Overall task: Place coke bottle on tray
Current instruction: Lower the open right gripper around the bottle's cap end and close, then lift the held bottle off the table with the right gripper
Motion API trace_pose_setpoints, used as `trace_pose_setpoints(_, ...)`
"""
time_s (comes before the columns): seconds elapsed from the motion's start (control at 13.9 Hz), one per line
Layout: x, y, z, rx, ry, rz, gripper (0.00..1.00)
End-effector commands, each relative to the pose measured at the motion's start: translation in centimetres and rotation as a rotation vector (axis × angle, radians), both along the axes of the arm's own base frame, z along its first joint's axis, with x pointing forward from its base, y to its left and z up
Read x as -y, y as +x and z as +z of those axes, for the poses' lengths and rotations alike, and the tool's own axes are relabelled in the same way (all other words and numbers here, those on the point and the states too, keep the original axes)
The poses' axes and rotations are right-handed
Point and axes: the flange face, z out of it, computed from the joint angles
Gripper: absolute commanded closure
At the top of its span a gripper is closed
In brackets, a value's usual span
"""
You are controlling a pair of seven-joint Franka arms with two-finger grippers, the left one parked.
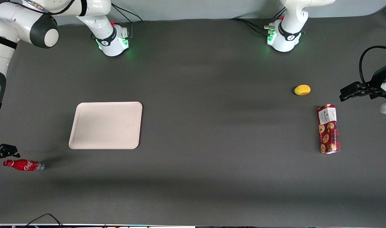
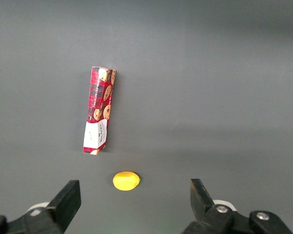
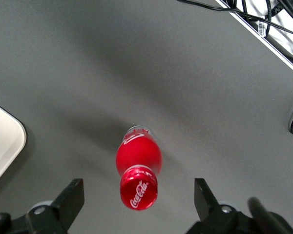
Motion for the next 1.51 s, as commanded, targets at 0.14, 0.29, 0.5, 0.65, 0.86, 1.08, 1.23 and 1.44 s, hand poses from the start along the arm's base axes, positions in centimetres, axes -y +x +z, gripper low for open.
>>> trace_pose_setpoints(0.14,0.3,0.6,-0.7,0.022,0.021,0.025,0.02)
trace_pose_setpoints(0.29,0.4,0.6,-0.8,0.019,0.020,0.025,0.11)
trace_pose_setpoints(0.5,0.2,0.6,-0.9,0.018,0.021,0.027,0.42)
trace_pose_setpoints(0.65,0.2,0.6,-0.9,0.018,0.020,0.028,0.63)
trace_pose_setpoints(0.86,0.3,0.6,-0.9,0.018,0.019,0.029,0.85)
trace_pose_setpoints(1.08,0.2,0.6,-0.9,0.011,0.024,0.029,0.96)
trace_pose_setpoints(1.23,-0.1,0.1,0.5,-0.019,0.032,0.029,0.99)
trace_pose_setpoints(1.44,-1.0,-0.6,5.1,-0.028,0.037,0.007,1.00)
